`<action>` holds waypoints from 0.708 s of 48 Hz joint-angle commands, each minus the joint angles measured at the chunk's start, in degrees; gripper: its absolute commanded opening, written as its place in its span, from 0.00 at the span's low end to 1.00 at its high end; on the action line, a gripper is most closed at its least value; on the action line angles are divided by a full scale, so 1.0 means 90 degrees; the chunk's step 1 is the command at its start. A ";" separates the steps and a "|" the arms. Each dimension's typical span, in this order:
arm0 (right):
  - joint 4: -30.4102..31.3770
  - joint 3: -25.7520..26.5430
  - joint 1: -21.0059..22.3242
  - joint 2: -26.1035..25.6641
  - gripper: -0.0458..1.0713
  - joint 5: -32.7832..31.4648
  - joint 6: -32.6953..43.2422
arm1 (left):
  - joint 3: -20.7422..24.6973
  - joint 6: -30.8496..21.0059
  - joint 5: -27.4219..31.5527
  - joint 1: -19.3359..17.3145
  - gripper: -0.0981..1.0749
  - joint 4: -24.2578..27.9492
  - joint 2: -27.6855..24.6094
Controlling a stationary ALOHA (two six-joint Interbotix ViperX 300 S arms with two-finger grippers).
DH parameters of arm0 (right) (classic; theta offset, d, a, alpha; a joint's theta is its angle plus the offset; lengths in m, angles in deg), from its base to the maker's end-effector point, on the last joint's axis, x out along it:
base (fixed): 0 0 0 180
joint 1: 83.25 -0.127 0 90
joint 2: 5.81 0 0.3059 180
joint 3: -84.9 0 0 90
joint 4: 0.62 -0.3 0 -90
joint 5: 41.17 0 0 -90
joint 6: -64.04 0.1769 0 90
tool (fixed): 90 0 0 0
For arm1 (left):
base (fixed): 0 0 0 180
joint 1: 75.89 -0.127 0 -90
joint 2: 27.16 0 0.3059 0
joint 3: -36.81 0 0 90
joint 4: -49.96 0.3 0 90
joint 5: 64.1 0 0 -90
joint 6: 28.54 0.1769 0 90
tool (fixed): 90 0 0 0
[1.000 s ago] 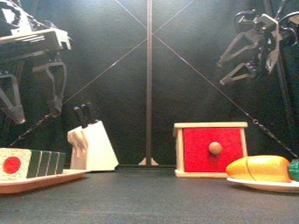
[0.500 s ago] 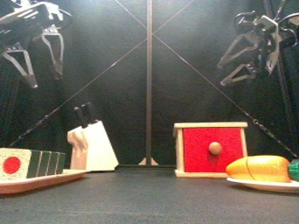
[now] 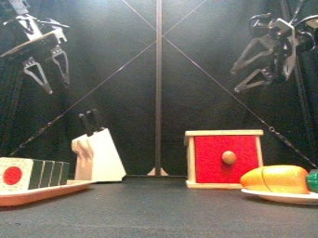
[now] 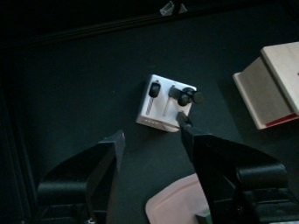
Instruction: Grab cleaver
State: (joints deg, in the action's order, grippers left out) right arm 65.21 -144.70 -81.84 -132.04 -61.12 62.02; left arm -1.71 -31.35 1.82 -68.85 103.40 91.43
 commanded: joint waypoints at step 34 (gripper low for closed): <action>0.0020 0.0059 0.0098 0.0039 0.92 0.0039 -0.0010 | -0.0313 0.0391 -0.1738 -0.1338 0.84 0.0830 -0.0479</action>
State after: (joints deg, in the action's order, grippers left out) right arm 65.21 -144.70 -81.32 -131.96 -61.12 62.02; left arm -4.87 -27.75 -13.39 -79.84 110.25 87.39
